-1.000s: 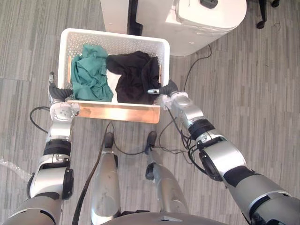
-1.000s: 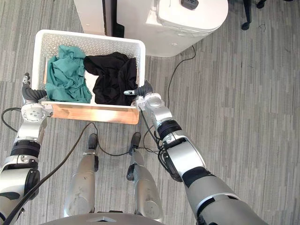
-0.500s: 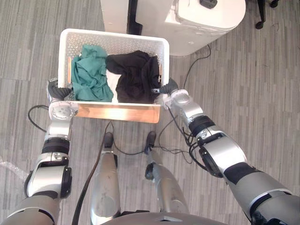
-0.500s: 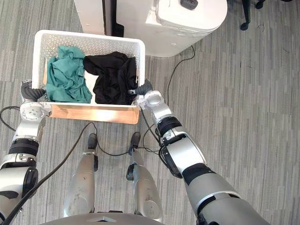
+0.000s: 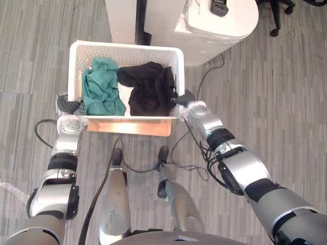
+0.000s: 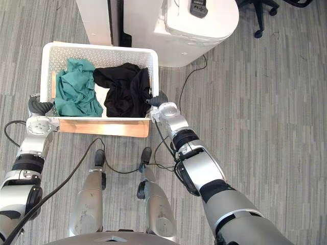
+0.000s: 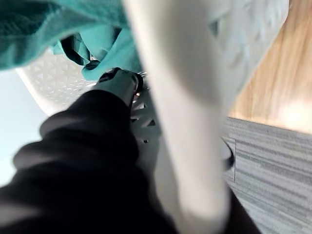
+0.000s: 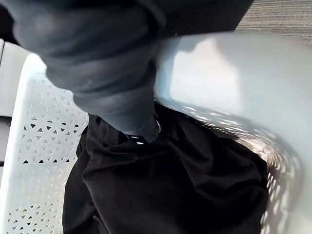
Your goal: Pick up the laundry basket with both hands and put the clothes into the washing machine.
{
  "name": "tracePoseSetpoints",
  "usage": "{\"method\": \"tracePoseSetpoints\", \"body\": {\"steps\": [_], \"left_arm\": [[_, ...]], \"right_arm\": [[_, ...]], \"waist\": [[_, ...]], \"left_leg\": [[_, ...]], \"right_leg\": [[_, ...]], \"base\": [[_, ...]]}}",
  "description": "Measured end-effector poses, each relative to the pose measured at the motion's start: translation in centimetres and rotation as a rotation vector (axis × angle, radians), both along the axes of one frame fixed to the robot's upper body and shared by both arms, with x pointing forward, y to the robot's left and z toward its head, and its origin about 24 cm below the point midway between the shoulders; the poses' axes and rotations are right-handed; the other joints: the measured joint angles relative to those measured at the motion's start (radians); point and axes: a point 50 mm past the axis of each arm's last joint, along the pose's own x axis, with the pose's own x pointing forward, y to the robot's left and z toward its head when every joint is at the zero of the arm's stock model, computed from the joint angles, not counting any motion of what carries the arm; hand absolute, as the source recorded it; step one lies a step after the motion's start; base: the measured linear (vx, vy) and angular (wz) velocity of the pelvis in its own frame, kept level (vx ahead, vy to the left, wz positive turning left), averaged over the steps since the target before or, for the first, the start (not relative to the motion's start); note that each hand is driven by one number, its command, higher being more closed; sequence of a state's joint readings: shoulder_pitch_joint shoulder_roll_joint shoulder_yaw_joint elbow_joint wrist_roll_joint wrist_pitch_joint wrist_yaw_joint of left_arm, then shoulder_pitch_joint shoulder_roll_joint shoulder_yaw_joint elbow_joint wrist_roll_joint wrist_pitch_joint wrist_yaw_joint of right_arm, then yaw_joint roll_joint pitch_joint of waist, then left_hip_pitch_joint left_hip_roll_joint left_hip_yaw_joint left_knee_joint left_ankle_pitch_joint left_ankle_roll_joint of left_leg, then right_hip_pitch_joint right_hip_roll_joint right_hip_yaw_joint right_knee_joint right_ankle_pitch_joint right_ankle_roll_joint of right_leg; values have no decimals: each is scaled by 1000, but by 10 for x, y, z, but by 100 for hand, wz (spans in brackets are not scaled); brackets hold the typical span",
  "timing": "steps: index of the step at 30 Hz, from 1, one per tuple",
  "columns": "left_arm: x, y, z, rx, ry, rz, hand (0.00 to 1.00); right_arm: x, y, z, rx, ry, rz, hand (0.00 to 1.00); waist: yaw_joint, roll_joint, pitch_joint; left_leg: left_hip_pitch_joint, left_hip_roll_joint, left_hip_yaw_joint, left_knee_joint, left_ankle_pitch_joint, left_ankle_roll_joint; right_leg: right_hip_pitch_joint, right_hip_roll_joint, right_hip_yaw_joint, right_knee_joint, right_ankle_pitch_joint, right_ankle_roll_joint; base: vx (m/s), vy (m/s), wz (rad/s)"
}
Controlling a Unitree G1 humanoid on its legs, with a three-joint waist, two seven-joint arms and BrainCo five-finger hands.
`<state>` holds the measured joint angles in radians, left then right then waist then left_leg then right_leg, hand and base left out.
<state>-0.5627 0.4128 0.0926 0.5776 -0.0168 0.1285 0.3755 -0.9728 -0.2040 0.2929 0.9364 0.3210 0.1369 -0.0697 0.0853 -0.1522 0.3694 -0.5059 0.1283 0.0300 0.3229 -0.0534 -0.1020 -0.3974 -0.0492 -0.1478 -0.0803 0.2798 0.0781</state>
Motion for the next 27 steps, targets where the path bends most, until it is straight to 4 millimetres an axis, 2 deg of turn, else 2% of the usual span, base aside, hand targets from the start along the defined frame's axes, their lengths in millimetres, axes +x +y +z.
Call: {"method": "tracePoseSetpoints", "body": {"steps": [8,11,13,14,15,17,19,24,27], "left_arm": [[-25,-9,7,-91,-152,-70,100],[-40,-13,4,-108,-190,-95,100],[-51,-19,-5,-129,-181,-118,100],[-60,-22,-16,-147,-154,-132,100],[-62,-22,-19,-151,-144,-134,100],[-78,-26,-40,-182,-79,-150,100],[-92,-30,-57,-204,-17,-175,100],[-113,-41,-81,-249,69,-231,100],[-128,-50,-100,-287,141,-262,100]], "right_arm": [[-29,-22,-8,149,-91,4,100],[-48,-30,-22,202,-103,-2,100],[-63,-37,-38,232,-77,-22,100],[-76,-42,-55,244,-40,-31,100],[-80,-43,-58,247,-31,-33,100],[-105,-50,-85,266,42,-45,100],[-129,-55,-107,298,103,-85,100],[-168,-72,-133,299,176,-146,100],[-196,-83,-152,302,249,-188,100]], "waist": [[-6,2,0],[-13,20,-14],[-13,40,-33],[-14,55,-53],[-14,58,-62],[-17,77,-100],[-24,83,-152],[-36,85,-211],[-57,90,-250]], "left_leg": [[139,3,24,-68,1,-7],[183,1,26,-99,2,-8],[211,-1,27,-120,3,-8],[236,-3,29,-138,3,-8],[240,-3,30,-141,3,-8],[291,-4,36,-173,3,-8],[318,-6,37,-195,3,-8],[374,-7,51,-224,1,-6],[412,-9,56,-241,-5,2]], "right_leg": [[93,3,11,0,-25,-25],[124,4,7,0,-39,-34],[142,4,5,0,-47,-36],[159,4,5,0,-55,-36],[160,4,5,0,-55,-36],[195,4,6,0,-69,-34],[212,3,6,0,-82,-32],[255,1,21,0,-94,-25],[287,-1,24,0,-118,-18]], "base": [[63,-5,-5],[80,8,1],[104,27,2],[104,34,1],[104,38,-1],[108,41,-2],[75,32,2],[28,24,-6],[-10,6,-1]]}}
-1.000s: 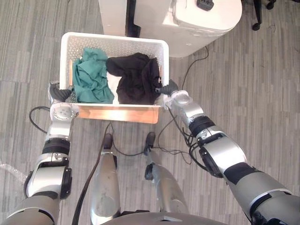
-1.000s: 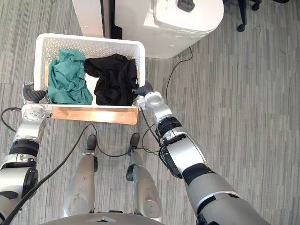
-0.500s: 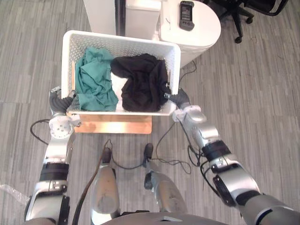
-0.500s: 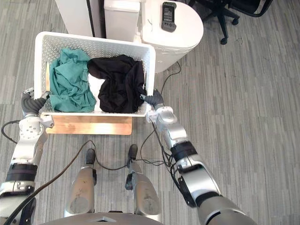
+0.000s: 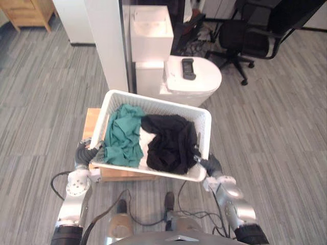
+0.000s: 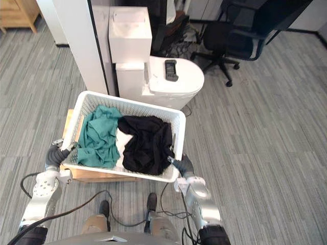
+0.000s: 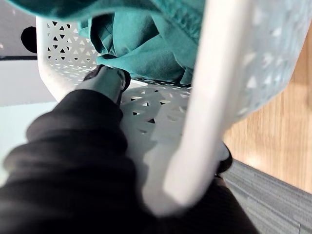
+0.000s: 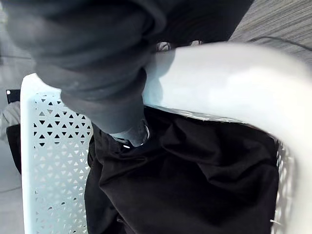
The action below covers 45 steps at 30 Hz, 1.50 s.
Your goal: Pick up the laundry basket with both hands and put the clothes into the washing machine.
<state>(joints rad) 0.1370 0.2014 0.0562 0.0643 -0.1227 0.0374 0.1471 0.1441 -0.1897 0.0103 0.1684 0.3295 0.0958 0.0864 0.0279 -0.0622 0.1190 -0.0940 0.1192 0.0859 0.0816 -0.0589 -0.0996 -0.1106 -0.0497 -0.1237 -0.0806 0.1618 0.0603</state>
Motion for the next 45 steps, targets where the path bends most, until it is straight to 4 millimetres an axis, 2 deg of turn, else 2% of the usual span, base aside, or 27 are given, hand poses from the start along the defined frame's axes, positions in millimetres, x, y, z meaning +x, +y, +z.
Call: {"method": "tracePoseSetpoints", "body": {"steps": [5,11,14,15,16,17,18,19,20,21,22,23,24,25,26,30,32,33,34,35,36,37,39,42,43,44,45], "left_arm": [[-18,-16,-29,-55,117,-37,100],[-17,-29,-42,-84,171,-97,100],[-12,-27,-38,-65,154,-114,100],[-6,-26,-34,-66,136,-112,100],[3,-27,-32,-74,120,-110,100],[6,-28,-30,-80,111,-103,100],[5,-27,-30,-86,108,-92,100],[2,-24,-32,-92,111,-75,100],[1,-21,-32,-100,103,-53,100],[0,-22,-32,-112,101,-42,100],[-1,-22,-34,-132,103,-30,100],[2,-27,-35,-153,101,-28,100],[1,-28,-36,-157,100,-27,100],[-1,-28,-39,-162,115,-19,100],[-5,-30,-45,-179,138,-7,100],[-6,-35,-51,-188,163,-15,100],[-7,-38,-53,-202,173,-20,100],[-11,-38,-55,-214,180,-13,100],[-15,-36,-57,-224,185,-5,100],[-17,-36,-58,-225,188,-1,100],[-25,-36,-60,-243,197,14,100],[-33,-38,-63,-271,205,30,100],[-43,-37,-64,-299,210,60,100],[-52,-26,-64,-300,206,107,100],[-52,-24,-63,-298,204,114,100],[-52,-26,-63,-308,201,114,100],[-52,-27,-63,-312,200,114,100]], "right_arm": [[-37,-16,-21,-16,103,-65,100],[-65,-26,-31,31,152,-206,100],[-67,-21,-31,58,142,-237,100],[-62,-19,-29,63,125,-234,100],[-56,-18,-26,66,109,-237,100],[-55,-18,-26,66,106,-235,100],[-52,-17,-26,67,101,-232,100],[-47,-16,-26,59,90,-221,100],[-39,-16,-22,32,70,-192,100],[-38,-16,-22,19,72,-182,100],[-27,-18,-16,2,44,-172,100],[-23,-21,-14,-13,32,-178,100],[-22,-22,-14,-19,33,-178,100],[-21,-23,-16,-24,40,-175,100],[-19,-27,-14,-40,34,-180,100],[-34,-30,-19,-49,65,-199,100],[-43,-31,-17,-54,65,-208,100],[-46,-30,-15,-53,57,-211,100],[-48,-29,-15,-54,54,-208,100],[-49,-29,-15,-56,56,-207,100],[-48,-30,-13,-65,51,-201,100],[-45,-33,-7,-92,27,-178,100],[-35,-33,-1,-122,4,-127,100],[-31,-23,-1,-106,-2,-87,100],[-31,-22,-2,-114,1,-79,100],[-31,-24,-1,-138,2,-73,100],[-31,-25,-1,-141,1,-72,100]], "waist": [[-27,24,-52],[-100,26,-54],[-122,8,-47],[-116,27,-47],[-112,35,-15],[-106,35,-8],[-100,41,-4],[-92,29,-6],[-88,16,-7],[-80,26,-7],[-54,67,-7],[-58,67,-10],[-65,60,-10],[-68,57,-6],[-68,86,-10],[-79,96,-7],[-82,92,0],[-78,99,8],[-64,105,18],[-58,106,21],[-42,102,34],[-29,107,39],[-4,104,46],[44,111,44],[45,110,44],[42,124,42],[40,128,42]], "left_leg": [[66,-3,47,-33,2,-6],[111,-7,197,-14,-33,2],[98,6,342,67,-88,18],[69,57,413,96,-91,29],[82,91,463,104,-87,28],[103,102,490,107,-85,27],[121,110,535,123,-86,28],[136,123,586,149,-92,34],[148,137,638,174,-111,17],[148,145,657,158,-118,1],[152,178,720,126,-97,-4],[153,189,748,123,-78,-1],[149,178,752,124,-72,-10],[152,168,752,122,-60,-31],[152,187,757,88,-18,-19],[155,272,759,153,-4,-36],[154,338,758,280,-20,-10],[146,414,748,424,-33,44],[112,490,685,594,-10,183],[78,513,618,673,26,261],[-21,488,434,802,-1,268],[-130,312,210,854,-91,156],[-188,144,102,776,-151,95],[-259,98,102,413,-138,57],[-264,92,89,266,-95,32],[-263,81,36,73,-27,-24],[-266,81,28,56,-18,-30]], "right_leg": [[18,1,37,5,-3,13],[-45,10,196,89,-3,36],[-103,38,315,80,67,131],[-126,75,284,-1,222,95],[-149,68,64,153,90,-36],[-158,35,-65,285,-27,-105],[-145,-33,-200,408,-125,-130],[-126,-86,-286,454,-168,-127],[-129,-74,-358,439,-150,-114],[-124,-49,-364,405,-133,-97],[-118,7,-340,303,-128,-59],[-130,-34,-347,452,-257,-80],[-122,-78,-352,500,-296,-69],[-66,-84,-348,407,-274,-82],[-35,-33,-346,308,-216,-94],[13,46,-352,240,-198,-120],[52,72,-342,233,-221,-135],[83,100,-315,228,-232,-147],[111,128,-268,230,-259,-157],[119,139,-240,232,-269,-166],[129,152,-179,237,-284,-182],[113,148,-83,245,-284,-204],[100,137,-2,239,-284,-214],[111,128,6,204,-277,-200],[119,127,17,203,-289,-179],[143,129,46,196,-324,-118],[147,131,59,195,-337,-95]], "base": [[34,11,-25],[-17,50,-78],[-103,66,-142],[-114,13,-157],[-114,13,-158],[-25,18,-129],[-11,-6,-125],[-77,-91,-152],[-106,-145,-135],[-186,-243,-151],[-124,-213,-120],[-107,-188,-91],[-24,-191,-44],[-38,-243,-38],[-41,-285,-43],[-14,-126,-13],[-14,-114,-12],[-26,-107,-62],[-33,-97,-78],[-21,-69,-103],[15,-10,-119],[34,23,-131],[111,92,-148],[187,106,-137],[357,162,-108],[345,157,-69],[459,251,-82]]}}
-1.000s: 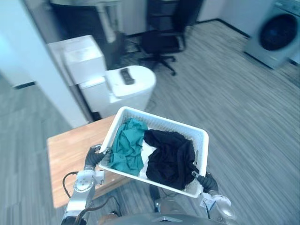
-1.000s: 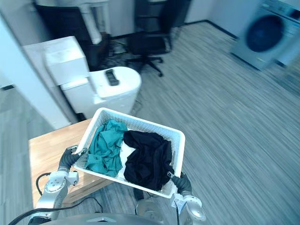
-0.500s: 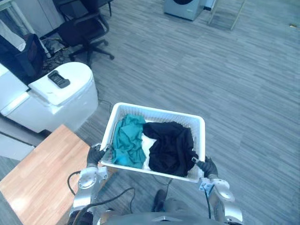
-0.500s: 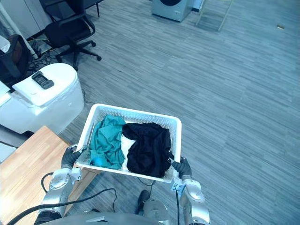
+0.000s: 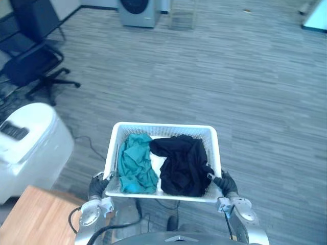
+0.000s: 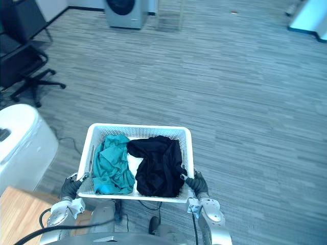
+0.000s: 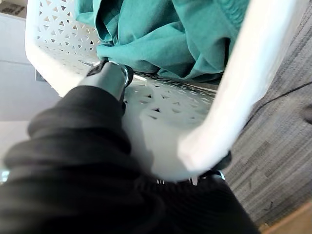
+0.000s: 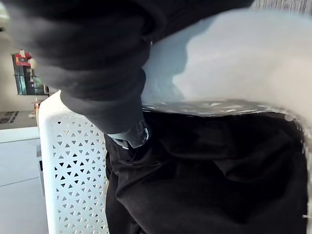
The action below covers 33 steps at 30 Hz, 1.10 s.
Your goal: Pick up the laundry basket with both hands and put the clothes into the washing machine.
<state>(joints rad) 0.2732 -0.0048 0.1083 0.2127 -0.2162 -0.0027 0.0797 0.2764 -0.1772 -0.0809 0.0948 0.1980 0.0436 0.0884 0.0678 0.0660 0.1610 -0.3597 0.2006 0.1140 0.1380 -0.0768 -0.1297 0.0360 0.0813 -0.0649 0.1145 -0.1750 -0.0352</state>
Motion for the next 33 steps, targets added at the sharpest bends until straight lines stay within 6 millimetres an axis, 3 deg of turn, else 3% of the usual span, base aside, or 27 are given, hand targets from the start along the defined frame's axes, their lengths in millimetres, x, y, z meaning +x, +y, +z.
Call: {"method": "tracePoseSetpoints", "body": {"steps": [1,2,3,4,5,7,8,9,10,11,12,13,14,16,17,19,21,22,24,25,26,27,28,30,31,32,33], "left_arm": [[-1,-2,-1,-11,1,7,100],[-5,1,-1,-7,8,23,100],[-5,3,-1,-4,7,28,100],[-10,10,1,13,6,49,100],[-9,12,3,17,-2,54,100],[-7,15,5,29,-13,52,100],[-8,16,5,35,-11,49,100],[-5,18,7,52,-15,29,100],[-4,20,9,66,-21,16,100],[-4,24,13,88,-30,8,100],[-4,24,13,94,-30,3,100],[-2,24,14,97,-33,-5,100],[0,24,15,104,-37,-17,100],[3,23,17,111,-45,-34,100],[7,20,18,114,-52,-58,100],[12,16,20,114,-63,-83,100],[11,9,18,91,-59,-83,100],[8,3,14,66,-49,-67,100],[7,-5,13,36,-52,-52,100],[8,-7,15,23,-63,-41,100],[7,-7,15,20,-63,-34,100],[5,-9,13,8,-59,-29,100],[6,-10,14,6,-61,-34,100],[5,-8,14,-7,-65,-22,100],[5,-8,14,-12,-70,-20,100],[6,-9,15,-23,-76,-15,100],[6,-8,15,-24,-76,-14,100]], "right_arm": [[2,0,1,-8,-5,6,100],[3,3,1,-2,-7,13,100],[3,5,0,3,-6,15,100],[2,12,-4,21,5,28,100],[2,14,-5,29,8,30,100],[-2,17,-13,53,41,21,100],[-3,19,-13,60,41,21,100],[-11,22,-18,75,66,13,100],[-15,23,-21,84,77,11,100],[-18,27,-25,106,93,15,100],[-18,27,-26,109,98,18,100],[-17,27,-27,109,100,18,100],[-22,27,-29,114,111,9,100],[-26,28,-30,127,117,-10,100],[-28,24,-28,136,106,-43,100],[-33,21,-26,131,102,-59,100],[-38,16,-24,113,109,-66,100],[-40,11,-22,103,102,-78,100],[-44,6,-19,85,102,-85,100],[-41,5,-12,71,77,-72,100],[-41,4,-9,61,70,-64,100],[-38,1,-4,49,50,-65,100],[-39,-1,-4,48,51,-75,100],[-34,1,-1,48,28,-66,100],[-32,1,0,46,22,-64,100],[-25,-3,4,29,2,-54,100],[-23,-4,5,25,-2,-51,100]], "waist": [[1,11,-5],[8,-13,-19],[7,-24,-26],[6,-82,-45],[4,-101,-52],[-5,-107,-52],[-8,-107,-52],[-23,-108,-51],[-30,-104,-46],[-31,-110,-28],[-33,-93,-18],[-41,-91,-17],[-63,-65,-3],[-85,-74,1],[-91,-83,3],[-95,-102,-7],[-109,-94,-16],[-116,-58,-37],[-120,-10,-54],[-118,14,-42],[-108,21,-38],[-85,27,-27],[-69,16,-17],[-58,-17,-6],[-46,-29,-8],[-25,-34,-10],[-23,-33,-11]], "left_leg": [[-9,5,-14,-19,29,8],[2,-26,-20,21,133,53],[4,-38,-13,33,146,65],[5,-76,33,95,122,76],[1,-91,54,130,92,88],[30,-124,79,240,-16,121],[58,-134,81,241,-35,128],[114,-157,81,228,-54,155],[169,-170,79,208,-85,177],[271,-192,76,168,-143,191],[301,-192,75,158,-156,187],[345,-185,67,146,-175,187],[403,-175,52,113,-194,186],[459,-175,40,64,-202,174],[521,-175,30,14,-216,154],[570,-184,19,-25,-239,128],[655,-151,-10,-37,-309,117],[665,-105,-26,33,-308,113],[544,-26,-58,359,-277,114],[438,23,-66,619,-142,80],[381,41,-76,751,-65,60],[288,53,-92,963,-36,34],[219,50,-82,1075,-48,41],[110,53,-15,1071,-94,59],[66,53,28,971,-121,67],[11,47,62,706,-133,68],[4,43,62,644,-129,64]], "right_leg": [[20,-2,33,5,-34,52],[24,-45,86,55,-78,70],[18,-59,96,73,-91,70],[-11,-115,143,155,-119,64],[-26,-135,153,190,-122,70],[-95,-175,163,435,-74,175],[-120,-186,161,521,-40,200],[-164,-204,162,673,73,223],[-190,-216,156,769,129,226],[-258,-240,110,946,67,158],[-285,-247,76,983,28,112],[-319,-247,23,983,-14,77],[-375,-226,-51,883,-59,69],[-424,-208,-77,687,-59,81],[-434,-195,-98,383,24,95],[-421,-198,-104,125,135,95],[-423,-183,-113,182,207,40],[-419,-161,-154,258,210,36],[-390,-126,-199,312,147,6],[-339,-88,-205,319,97,-13],[-307,-73,-199,312,78,-21],[-223,-48,-190,281,50,-31],[-127,-38,-178,231,44,-35],[12,-41,-155,127,43,-35],[56,-49,-137,84,44,-34],[106,-57,-115,32,37,-23],[112,-60,-109,25,31,-16]], "base": [[468,299,-105],[486,326,-105],[528,325,-102],[430,242,-56],[539,270,-63],[567,314,-32],[572,365,-1],[473,289,17],[546,265,5],[371,152,-9],[417,127,-15],[357,47,13],[441,46,25],[465,-32,39],[474,-83,37],[536,-146,44],[659,-193,50],[734,-212,34],[749,-232,17],[617,-191,-5],[762,-184,-24],[720,-114,-39],[708,-90,-33],[737,-89,-19],[869,-40,-47],[465,10,-51],[679,98,-70]]}}
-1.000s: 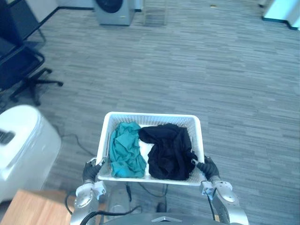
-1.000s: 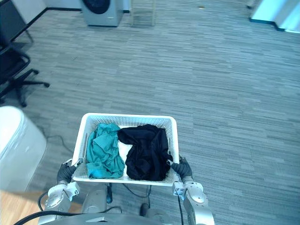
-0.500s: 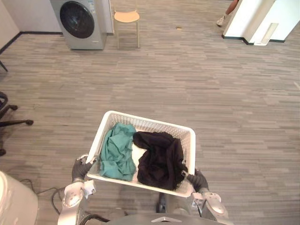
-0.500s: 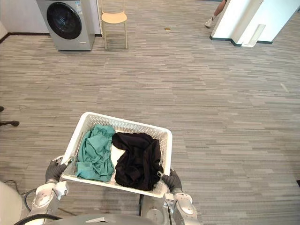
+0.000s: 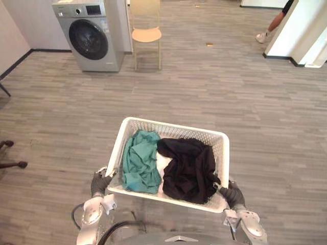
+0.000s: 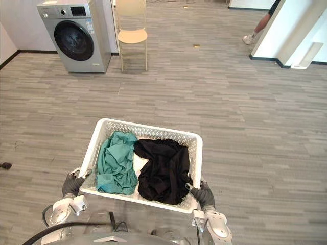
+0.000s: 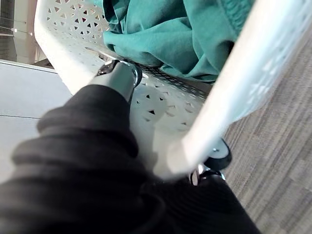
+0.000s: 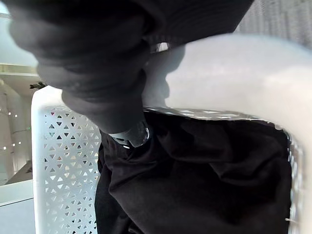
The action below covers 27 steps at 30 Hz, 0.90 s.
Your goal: Pick up the laundry basket with both hands and put the clothes into the washing machine.
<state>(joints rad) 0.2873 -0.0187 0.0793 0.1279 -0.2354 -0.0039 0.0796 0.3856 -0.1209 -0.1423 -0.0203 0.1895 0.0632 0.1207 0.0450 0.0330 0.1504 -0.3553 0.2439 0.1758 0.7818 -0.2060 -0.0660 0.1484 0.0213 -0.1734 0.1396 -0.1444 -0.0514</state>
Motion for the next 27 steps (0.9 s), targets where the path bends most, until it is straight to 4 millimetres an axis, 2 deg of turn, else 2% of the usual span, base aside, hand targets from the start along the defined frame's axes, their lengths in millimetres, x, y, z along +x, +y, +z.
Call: {"method": "tracePoseSetpoints", "body": {"steps": [1,2,3,4,5,6,7,8,9,10,11,12,13,14,15,16,17,18,19,20,21,22,23,24,25,26,27], "left_arm": [[-1,0,-1,-14,2,10,100],[-3,-2,-2,-29,7,19,100],[-3,-3,-3,-32,9,20,100],[-5,-1,-4,-29,17,22,100],[-9,2,-6,-18,34,26,100],[-11,3,-8,-21,43,34,100],[-11,6,-8,-16,45,42,100],[-9,7,-7,-8,41,38,100],[-8,12,-6,9,45,31,100],[-9,13,-7,15,54,29,100],[-11,17,-8,27,68,25,100],[-11,18,-7,32,68,27,100],[-11,20,-7,39,66,27,100],[-9,21,-4,45,54,24,100],[-7,20,-3,46,47,20,100],[-2,19,0,51,31,6,100],[1,18,1,56,26,-8,100],[6,15,2,63,19,-35,100],[6,15,2,71,21,-47,100],[6,14,1,72,24,-50,100],[0,11,-3,64,44,-47,100],[-2,5,-5,34,48,-33,100],[-3,2,-5,25,48,-30,100],[-6,-4,-7,3,52,-22,100],[-10,-5,-9,-8,65,-11,100],[-12,-7,-10,-25,70,-1,100],[-12,-10,-11,-35,68,-1,100]], "right_arm": [[7,-1,4,-12,-21,13,100],[8,-5,3,-25,-17,14,100],[8,-5,2,-25,-11,13,100],[6,-4,-6,-11,20,8,100],[2,0,-13,11,44,-1,100],[1,1,-15,18,54,-2,100],[0,4,-22,36,75,-7,100],[-1,6,-23,44,81,-8,100],[-3,10,-29,64,103,-12,100],[-5,12,-31,70,116,-11,100],[-7,18,-36,77,138,-1,100],[-6,19,-37,79,140,3,100],[-3,21,-37,82,136,6,100],[-2,22,-36,82,129,7,100],[-2,21,-36,82,126,7,100],[-2,21,-34,82,118,4,100],[-4,20,-35,81,119,-3,100],[-6,17,-35,84,123,-20,100],[-9,17,-35,83,127,-28,100],[-11,16,-34,79,128,-29,100],[-18,14,-33,69,134,-37,100],[-19,10,-31,60,128,-52,100],[-23,7,-30,52,135,-58,100],[-20,1,-23,21,113,-44,100],[-19,0,-18,6,102,-32,100],[-17,-2,-14,-7,88,-24,100],[-16,-3,-14,-4,89,-30,100]], "waist": [[13,10,-6],[8,30,-17],[7,32,-19],[15,12,-22],[14,-29,-52],[12,-43,-66],[8,-82,-71],[5,-102,-61],[-10,-137,-44],[-16,-144,-41],[-25,-124,-24],[-23,-116,-16],[-19,-96,-6],[-22,-76,3],[-27,-69,6],[-51,-64,8],[-62,-65,9],[-69,-67,9],[-76,-80,-1],[-83,-81,-2],[-96,-74,-19],[-106,-62,-34],[-98,-46,-40],[-86,15,-39],[-67,43,-35],[-45,66,-32],[-43,66,-23]], "left_leg": [[-6,-10,-2,-362,59,-23],[-21,0,-22,-527,96,-54],[-29,3,-22,-537,99,-60],[-31,4,2,-502,177,-54],[-29,-38,36,-464,233,-38],[-33,-61,38,-439,257,-8],[-23,-112,52,-361,209,43],[-9,-133,61,-339,179,49],[39,-170,68,-325,122,66],[72,-183,64,-334,101,74],[159,-183,45,-355,49,81],[206,-178,44,-377,35,80],[301,-171,43,-435,14,76],[383,-164,40,-485,-13,79],[414,-163,36,-503,-22,75],[467,-164,22,-536,-38,64],[489,-166,10,-548,-50,57],[537,-171,1,-574,-77,42],[591,-182,-6,-601,-113,25],[624,-182,-20,-615,-137,19],[684,-165,-56,-601,-179,15],[636,-124,-94,-405,-200,26],[580,-96,-107,-259,-187,42],[468,-21,-133,22,-67,37],[392,27,-146,192,77,22],[330,50,-148,329,106,10],[246,52,-147,434,79,12]], "right_leg": [[36,-16,15,-24,-45,37],[61,-15,20,-21,-88,59],[66,-16,22,-17,-100,67],[100,-64,38,36,-184,97],[102,-111,59,84,-222,103],[80,-139,64,151,-234,101],[-42,-220,96,446,-208,100],[-90,-250,107,566,-151,97],[-160,-303,109,757,52,88],[-185,-316,112,816,185,98],[-257,-308,109,973,130,94],[-285,-298,97,1012,81,83],[-337,-270,63,1017,5,78],[-399,-232,27,952,-52,76],[-429,-212,16,895,-70,80],[-478,-186,-12,708,-77,97],[-493,-182,-27,592,-64,101],[-509,-164,-34,315,20,110],[-513,-156,-29,109,104,114],[-520,-159,-29,103,112,105],[-530,-143,-18,203,91,48],[-528,-128,-28,303,113,44],[-516,-120,-41,323,114,42],[-469,-73,-67,342,70,25],[-430,-28,-59,340,34,-3],[-384,-2,-54,337,0,-17],[-302,7,-54,317,-34,-18]], "base": [[560,173,-48],[560,173,-44],[562,308,-31],[461,288,-35],[733,390,-37],[669,326,-27],[689,319,-11],[690,348,18],[685,294,40],[804,300,48],[666,207,22],[641,177,5],[604,135,-8],[580,106,-5],[566,43,28],[592,-17,49],[613,-39,64],[641,-77,58],[533,-76,55],[699,-155,73],[932,-276,88],[936,-314,78],[936,-323,47],[758,-228,-8],[771,-183,-42],[778,-123,-44],[774,-116,-15]]}}
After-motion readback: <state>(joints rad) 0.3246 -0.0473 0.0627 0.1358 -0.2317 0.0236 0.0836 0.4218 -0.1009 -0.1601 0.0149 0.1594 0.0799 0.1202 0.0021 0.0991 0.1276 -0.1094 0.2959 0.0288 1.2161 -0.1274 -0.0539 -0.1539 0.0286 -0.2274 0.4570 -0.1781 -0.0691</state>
